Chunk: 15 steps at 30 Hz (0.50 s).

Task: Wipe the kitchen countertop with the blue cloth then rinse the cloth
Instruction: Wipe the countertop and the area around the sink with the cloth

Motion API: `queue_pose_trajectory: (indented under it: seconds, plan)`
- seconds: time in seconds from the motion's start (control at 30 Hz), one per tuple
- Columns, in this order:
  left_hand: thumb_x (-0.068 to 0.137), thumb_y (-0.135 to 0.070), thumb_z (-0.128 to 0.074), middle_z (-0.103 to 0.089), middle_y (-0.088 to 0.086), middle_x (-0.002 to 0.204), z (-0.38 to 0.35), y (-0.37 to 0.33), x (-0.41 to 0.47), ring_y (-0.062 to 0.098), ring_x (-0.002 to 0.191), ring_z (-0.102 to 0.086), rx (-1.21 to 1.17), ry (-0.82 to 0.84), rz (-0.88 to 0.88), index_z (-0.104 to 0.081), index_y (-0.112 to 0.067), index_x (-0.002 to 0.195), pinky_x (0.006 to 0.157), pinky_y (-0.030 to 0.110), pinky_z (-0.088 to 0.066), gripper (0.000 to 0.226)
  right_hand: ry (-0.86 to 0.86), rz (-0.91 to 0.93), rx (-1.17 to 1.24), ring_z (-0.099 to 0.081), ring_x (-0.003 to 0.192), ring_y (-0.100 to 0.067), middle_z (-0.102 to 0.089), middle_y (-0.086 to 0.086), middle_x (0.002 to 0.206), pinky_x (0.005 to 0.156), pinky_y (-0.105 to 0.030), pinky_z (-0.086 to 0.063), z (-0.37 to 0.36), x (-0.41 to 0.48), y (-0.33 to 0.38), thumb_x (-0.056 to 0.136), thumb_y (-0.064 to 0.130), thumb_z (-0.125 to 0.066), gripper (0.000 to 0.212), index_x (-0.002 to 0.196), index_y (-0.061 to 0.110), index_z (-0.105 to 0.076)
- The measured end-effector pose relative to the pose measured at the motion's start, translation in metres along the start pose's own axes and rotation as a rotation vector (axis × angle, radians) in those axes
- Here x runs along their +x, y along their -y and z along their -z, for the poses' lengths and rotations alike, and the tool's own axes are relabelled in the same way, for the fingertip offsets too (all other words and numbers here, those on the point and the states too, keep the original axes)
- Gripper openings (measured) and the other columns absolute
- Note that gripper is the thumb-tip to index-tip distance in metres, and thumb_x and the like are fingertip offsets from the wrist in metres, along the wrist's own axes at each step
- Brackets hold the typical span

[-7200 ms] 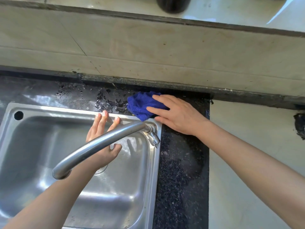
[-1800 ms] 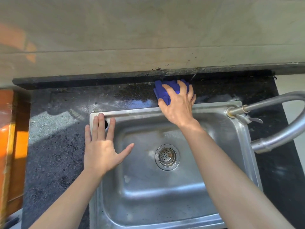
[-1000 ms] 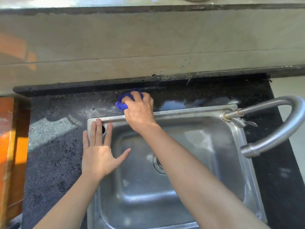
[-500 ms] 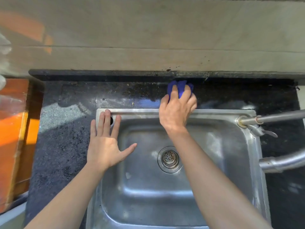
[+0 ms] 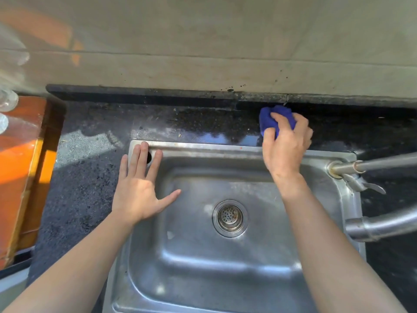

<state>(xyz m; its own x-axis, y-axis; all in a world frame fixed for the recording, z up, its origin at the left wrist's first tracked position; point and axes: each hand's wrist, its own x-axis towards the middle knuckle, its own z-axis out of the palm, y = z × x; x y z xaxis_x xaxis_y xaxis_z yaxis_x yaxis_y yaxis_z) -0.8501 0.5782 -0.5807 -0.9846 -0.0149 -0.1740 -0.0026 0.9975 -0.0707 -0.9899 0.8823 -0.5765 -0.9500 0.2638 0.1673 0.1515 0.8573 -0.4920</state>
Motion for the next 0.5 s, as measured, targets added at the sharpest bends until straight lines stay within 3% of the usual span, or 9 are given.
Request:
queue_pose_trajectory:
  seconds: [0.1,0.17,0.23,0.33,0.5]
  plan:
    - [0.079,-0.088,-0.032,0.003,0.019,0.167,-0.001,0.000,0.000,0.029,0.154,0.011,0.000,-0.003,-0.003,-0.020,-0.013,0.159,0.123,0.057,-0.008,0.111,-0.059,-0.032,-0.092,-0.053,0.099,-0.044,-0.059,-0.018,0.120,0.081,-0.047,-0.038,-0.019,-0.001,0.018,0.081,0.022,-0.057,0.033,0.110,0.021,-0.074]
    - [0.078,-0.089,-0.031,0.003,0.019,0.167,-0.001,0.000,0.001,0.029,0.155,0.011,-0.012,-0.016,-0.002,-0.019,-0.013,0.159,0.123,0.057,-0.007,0.112,-0.054,0.047,-0.124,-0.053,0.094,-0.042,-0.061,-0.017,0.114,0.078,-0.044,-0.036,-0.036,-0.013,0.046,0.078,0.022,-0.058,0.032,0.106,0.022,-0.074]
    - [0.078,-0.088,-0.032,0.002,0.019,0.167,-0.002,0.000,0.001,0.029,0.155,0.010,-0.024,-0.028,-0.005,-0.019,-0.013,0.160,0.123,0.057,-0.007,0.111,-0.032,0.122,-0.143,-0.052,0.092,-0.039,-0.061,-0.016,0.113,0.078,-0.044,-0.034,-0.053,-0.025,0.074,0.076,0.022,-0.055,0.034,0.104,0.021,-0.074]
    - [0.078,-0.087,-0.037,0.004,0.018,0.167,-0.004,0.001,0.000,0.030,0.155,0.008,-0.028,-0.025,-0.010,-0.016,-0.015,0.160,0.123,0.057,-0.005,0.111,-0.019,0.086,-0.108,-0.052,0.094,-0.038,-0.063,-0.016,0.113,0.080,-0.046,-0.037,-0.068,-0.031,0.102,0.073,0.018,-0.058,0.026,0.094,0.016,-0.073]
    - [0.078,-0.087,-0.034,0.001,0.019,0.167,-0.004,0.003,-0.001,0.027,0.155,0.009,-0.028,-0.032,-0.011,-0.020,-0.013,0.159,0.123,0.057,-0.007,0.111,0.053,0.226,-0.187,-0.053,0.097,-0.037,-0.062,-0.013,0.117,0.080,-0.045,-0.040,-0.054,-0.027,0.085,0.076,0.023,-0.062,0.032,0.107,0.023,-0.073]
